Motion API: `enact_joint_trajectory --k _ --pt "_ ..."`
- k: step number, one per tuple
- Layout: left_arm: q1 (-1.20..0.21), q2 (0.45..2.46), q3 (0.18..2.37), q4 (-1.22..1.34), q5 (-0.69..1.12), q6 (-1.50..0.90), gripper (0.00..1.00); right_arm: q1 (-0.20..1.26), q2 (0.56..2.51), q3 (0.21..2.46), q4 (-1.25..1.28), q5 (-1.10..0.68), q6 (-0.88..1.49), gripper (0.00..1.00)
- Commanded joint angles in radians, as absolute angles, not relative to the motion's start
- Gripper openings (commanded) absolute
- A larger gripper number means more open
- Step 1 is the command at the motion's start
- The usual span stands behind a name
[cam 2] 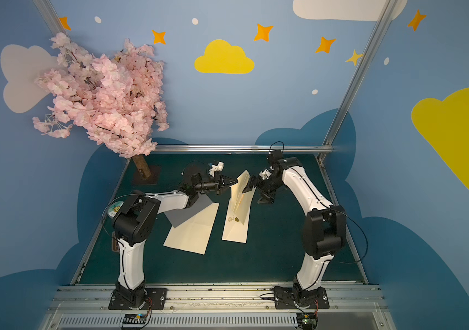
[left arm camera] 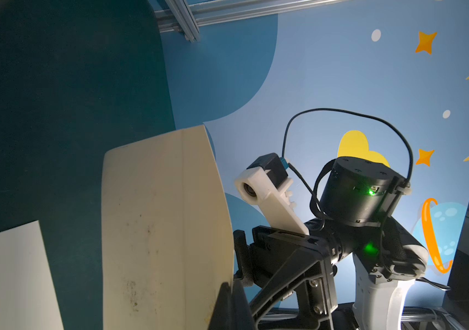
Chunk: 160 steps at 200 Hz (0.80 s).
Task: Fold the letter paper in half and place it into the envelope
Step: Place the envelope at the center of the board.
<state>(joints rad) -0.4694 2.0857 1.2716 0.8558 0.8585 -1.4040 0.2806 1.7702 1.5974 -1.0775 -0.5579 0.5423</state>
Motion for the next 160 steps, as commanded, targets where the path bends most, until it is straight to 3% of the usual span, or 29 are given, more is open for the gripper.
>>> enact_joint_trajectory --k 1,85,160 --pt "-0.498 2.128 1.327 0.872 0.840 -1.425 0.03 0.238 1.723 1.541 -1.114 -0.543 0.510 0.87" --pt "-0.544 2.253 1.344 0.941 0.749 -1.452 0.03 0.149 1.667 1.412 -1.115 -0.523 0.459 0.86" --pt "-0.542 2.195 1.299 0.671 0.749 -1.237 0.05 0.146 1.732 1.393 -1.062 -0.524 0.460 0.82"
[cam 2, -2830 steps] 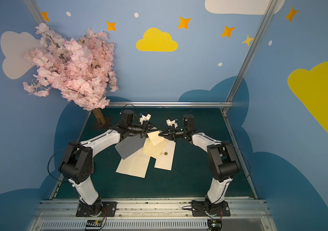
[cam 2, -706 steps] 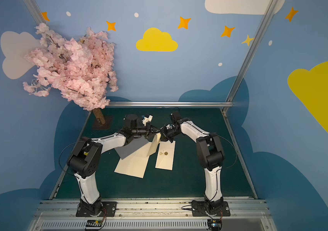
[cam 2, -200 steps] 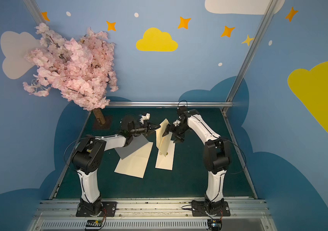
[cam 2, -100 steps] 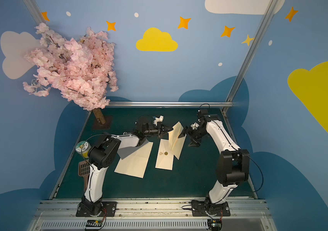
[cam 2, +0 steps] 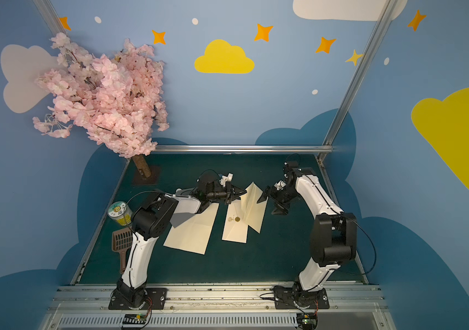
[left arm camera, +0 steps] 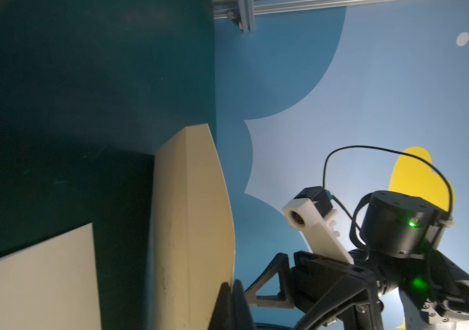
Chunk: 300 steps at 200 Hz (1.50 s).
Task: Fold the letter paper in half and place it into the envelope
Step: Place the envelope at the center of the board, then fold the envelope flap on the envelope.
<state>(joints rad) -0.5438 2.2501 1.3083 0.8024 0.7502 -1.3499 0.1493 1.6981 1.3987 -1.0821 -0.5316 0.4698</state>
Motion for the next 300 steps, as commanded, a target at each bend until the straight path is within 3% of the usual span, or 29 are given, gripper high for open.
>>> enact_joint_trajectory --k 1,19,46,62,89,143,177,221,300 --pt "-0.542 2.195 1.299 0.668 0.749 -1.234 0.05 0.146 1.733 1.394 -1.061 -0.524 0.461 0.82" --pt "-0.540 2.183 1.306 0.606 0.752 -1.197 0.13 0.147 1.771 1.401 -1.040 -0.529 0.462 0.77" --pt "-0.537 2.181 1.331 0.553 0.768 -1.177 0.40 0.147 1.828 1.422 -1.013 -0.527 0.463 0.64" --pt "-0.536 2.169 1.342 0.510 0.771 -1.156 0.51 0.147 1.861 1.439 -1.003 -0.514 0.463 0.46" --pt "-0.516 2.133 1.348 0.411 0.773 -1.101 0.55 0.149 1.923 1.468 -0.992 -0.499 0.461 0.00" --pt "-0.453 2.027 1.378 -0.030 0.693 -0.829 0.50 0.163 2.033 1.527 -1.007 -0.430 0.445 0.00" --pt "-0.443 2.049 1.455 -0.276 0.636 -0.682 0.31 0.169 2.083 1.566 -1.033 -0.383 0.431 0.00" --pt "-0.445 2.108 1.480 -0.289 0.634 -0.682 0.03 0.179 2.138 1.611 -1.065 -0.331 0.417 0.00" --pt "-0.510 2.235 1.619 -0.336 0.644 -0.691 0.03 0.190 2.216 1.672 -1.122 -0.284 0.391 0.00"
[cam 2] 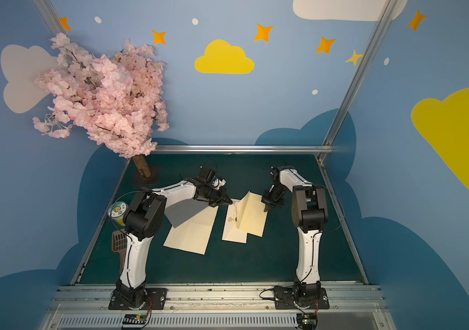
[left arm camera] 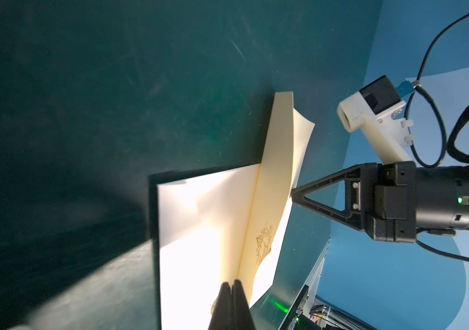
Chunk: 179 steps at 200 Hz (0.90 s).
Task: Fold the letter paper in half and place it into the envelope
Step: Fold the envelope flap on the envelope.
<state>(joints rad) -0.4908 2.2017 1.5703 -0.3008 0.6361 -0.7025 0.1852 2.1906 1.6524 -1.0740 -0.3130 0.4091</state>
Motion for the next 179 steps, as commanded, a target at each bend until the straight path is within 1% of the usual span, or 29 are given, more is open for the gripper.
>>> enact_joint_trajectory --k 1,50,107,179 --pt "-0.512 2.236 1.621 -0.335 0.643 -0.692 0.03 0.190 2.216 1.672 -1.122 -0.284 0.391 0.00" --pt "-0.550 2.297 1.712 -0.342 0.657 -0.719 0.03 0.193 2.230 1.671 -1.125 -0.288 0.382 0.00" --pt "-0.611 2.312 1.776 -0.338 0.682 -0.747 0.03 0.193 2.232 1.660 -1.116 -0.305 0.382 0.00" --pt "-0.677 2.382 1.837 -0.335 0.704 -0.772 0.03 0.185 2.218 1.644 -1.097 -0.375 0.382 0.00"
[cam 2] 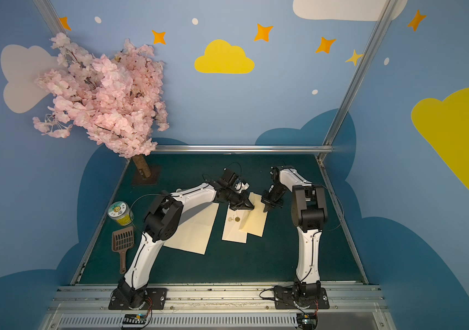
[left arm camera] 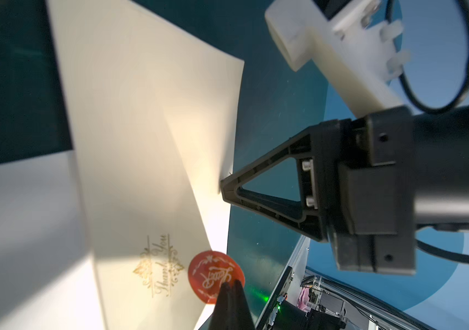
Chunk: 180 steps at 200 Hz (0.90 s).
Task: Fold the letter paper in half and place it into the envelope
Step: Fold the envelope flap on the envelope.
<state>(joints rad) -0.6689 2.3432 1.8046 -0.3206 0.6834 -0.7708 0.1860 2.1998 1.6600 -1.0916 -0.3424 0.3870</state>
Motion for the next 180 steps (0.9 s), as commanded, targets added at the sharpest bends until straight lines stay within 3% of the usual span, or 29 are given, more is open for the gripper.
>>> enact_joint_trajectory --k 1,144,180 --pt "-0.678 2.384 1.837 -0.336 0.704 -0.773 0.03 0.184 2.218 1.644 -1.098 -0.376 0.382 0.00" --pt "-0.696 2.494 1.937 -0.545 0.624 -0.696 0.03 0.184 2.084 1.568 -1.053 -0.506 0.396 0.00" --pt "-0.696 2.503 1.952 -0.562 0.623 -0.694 0.03 0.193 2.125 1.569 -1.037 -0.537 0.391 0.00"
